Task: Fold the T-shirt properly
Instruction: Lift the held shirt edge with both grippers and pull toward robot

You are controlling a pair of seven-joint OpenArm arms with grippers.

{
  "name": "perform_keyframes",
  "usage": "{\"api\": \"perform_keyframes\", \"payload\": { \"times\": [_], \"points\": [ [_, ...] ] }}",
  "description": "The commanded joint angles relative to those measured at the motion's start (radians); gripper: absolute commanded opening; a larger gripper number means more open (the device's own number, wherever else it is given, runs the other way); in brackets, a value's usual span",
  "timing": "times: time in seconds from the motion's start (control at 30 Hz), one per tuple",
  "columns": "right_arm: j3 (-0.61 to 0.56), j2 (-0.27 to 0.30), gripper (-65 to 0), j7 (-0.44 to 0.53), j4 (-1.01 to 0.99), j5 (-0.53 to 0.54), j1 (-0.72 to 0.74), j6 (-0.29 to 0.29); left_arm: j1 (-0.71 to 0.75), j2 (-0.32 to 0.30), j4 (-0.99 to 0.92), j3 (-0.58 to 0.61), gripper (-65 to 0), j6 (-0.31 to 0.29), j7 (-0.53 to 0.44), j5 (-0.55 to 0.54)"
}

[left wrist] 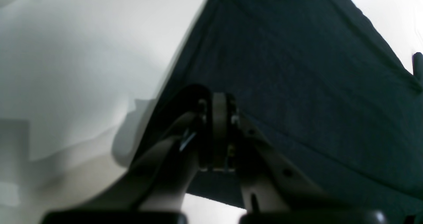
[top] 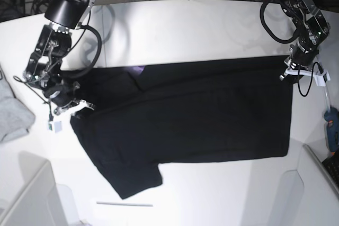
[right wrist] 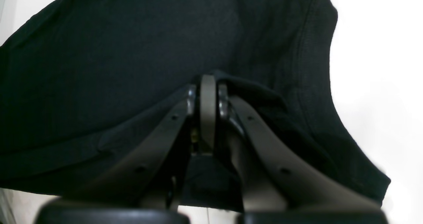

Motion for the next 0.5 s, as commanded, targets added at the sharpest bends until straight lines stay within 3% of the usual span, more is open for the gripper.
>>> {"api": "perform_keyframes", "payload": {
  "times": [0.0, 0.37, 0.47],
  "points": [
    [0.000, 0.009, -65.0, 0.022, 0.017, 0.020, 0.022, 0.001, -0.009, -0.015, 0.016, -0.002, -65.0, -0.001, -0.020, -0.016],
    [0.000, -0.003, -64.7, 0.016, 0.017, 0.020, 0.022, 0.001, -0.009, -0.015, 0.016, -0.002, -64.3, -0.001, -0.020, -0.019],
    [0.002, -0.005, -44.1, 0.016, 0.017, 0.022, 0.022, 0.001, -0.007, -0.015, 0.021, -0.002, -50.2, -0.001, -0.020, -0.019]
  ]
}}
